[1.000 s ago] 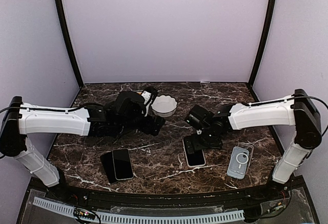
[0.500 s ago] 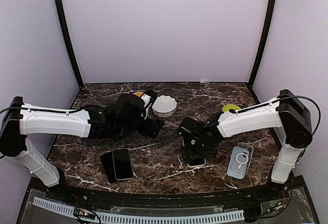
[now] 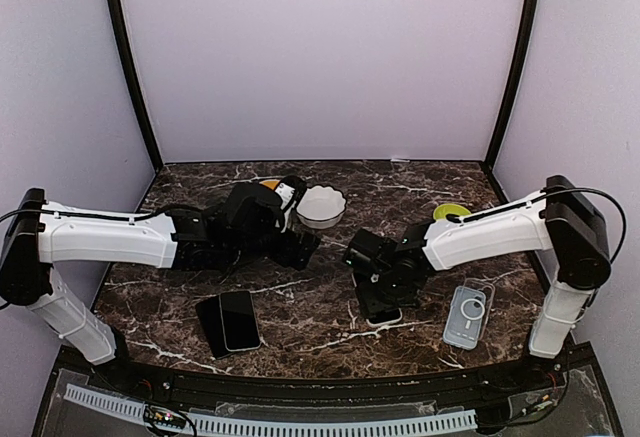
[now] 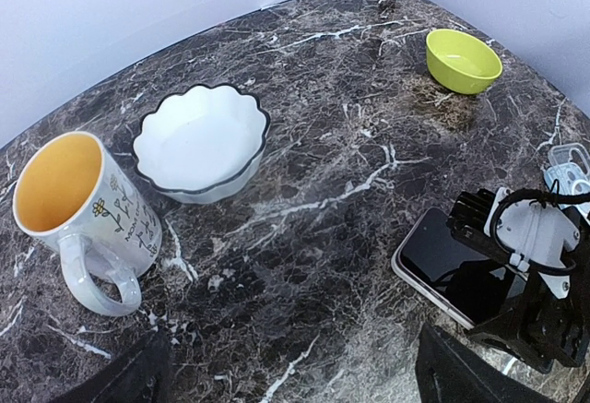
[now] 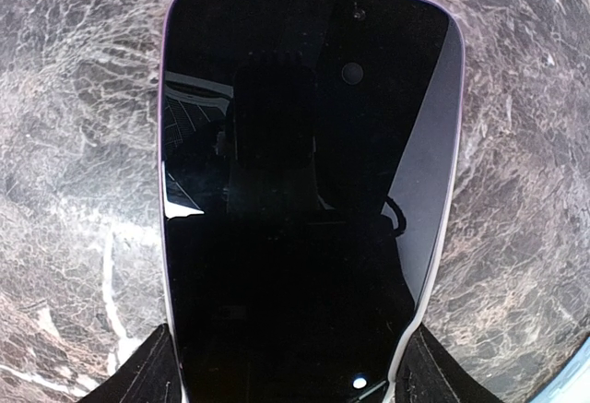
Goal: Put the phone into the phone case
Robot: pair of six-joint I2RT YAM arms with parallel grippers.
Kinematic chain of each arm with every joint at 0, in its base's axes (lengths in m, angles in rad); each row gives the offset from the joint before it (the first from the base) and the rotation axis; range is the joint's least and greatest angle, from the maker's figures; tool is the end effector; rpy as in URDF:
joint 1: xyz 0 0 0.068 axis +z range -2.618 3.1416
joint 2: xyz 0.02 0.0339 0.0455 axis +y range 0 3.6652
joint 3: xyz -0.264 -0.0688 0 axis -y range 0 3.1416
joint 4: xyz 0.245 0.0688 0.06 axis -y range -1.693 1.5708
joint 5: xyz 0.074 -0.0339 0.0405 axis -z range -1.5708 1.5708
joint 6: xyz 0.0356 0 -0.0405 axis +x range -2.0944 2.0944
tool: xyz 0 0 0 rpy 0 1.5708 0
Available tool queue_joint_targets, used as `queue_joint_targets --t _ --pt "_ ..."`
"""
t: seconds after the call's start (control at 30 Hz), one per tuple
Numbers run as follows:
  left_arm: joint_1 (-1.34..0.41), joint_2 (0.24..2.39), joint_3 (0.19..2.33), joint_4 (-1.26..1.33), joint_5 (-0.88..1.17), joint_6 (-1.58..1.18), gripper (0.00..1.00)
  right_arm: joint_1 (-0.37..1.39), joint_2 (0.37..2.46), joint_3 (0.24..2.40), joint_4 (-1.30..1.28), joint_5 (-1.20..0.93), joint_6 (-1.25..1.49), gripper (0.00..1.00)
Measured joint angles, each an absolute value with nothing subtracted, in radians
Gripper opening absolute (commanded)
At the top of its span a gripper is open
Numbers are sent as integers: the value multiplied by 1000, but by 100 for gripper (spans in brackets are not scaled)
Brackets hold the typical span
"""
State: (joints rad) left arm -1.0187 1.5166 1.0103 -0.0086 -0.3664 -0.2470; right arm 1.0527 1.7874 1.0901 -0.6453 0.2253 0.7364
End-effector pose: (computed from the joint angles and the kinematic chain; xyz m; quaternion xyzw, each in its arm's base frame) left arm 0.1904 -0.2848 0.2580 0.2346 0.8215 -0.1661 0.4925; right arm 0.1692 0.2807 0.1541 -0.1428 0.9769 0.0183 0.1579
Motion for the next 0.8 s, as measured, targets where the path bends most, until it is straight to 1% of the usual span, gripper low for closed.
queue_joint_targets --t 0.2,0.3,0.47,0.57,0.7,0.8 --pt "-1019 1517 1010 -9 -362 -247 95 1054 1757 1067 -606 225 701 28" --pt "-1019 1517 1010 -9 -349 -251 98 1055 1713 1048 -574 229 685 25" --pt "-1018 1515 1010 23 -279 -279 99 1076 1599 1041 -505 289 643 24" --pt "-1006 1486 996 86 -204 -325 99 1122 1515 1040 -423 364 591 23" --pt "-973 1391 939 211 -103 -404 99 1172 1427 1033 -296 440 528 23" --pt "-950 1337 904 319 -42 -444 96 1194 1388 1024 -222 492 484 22"
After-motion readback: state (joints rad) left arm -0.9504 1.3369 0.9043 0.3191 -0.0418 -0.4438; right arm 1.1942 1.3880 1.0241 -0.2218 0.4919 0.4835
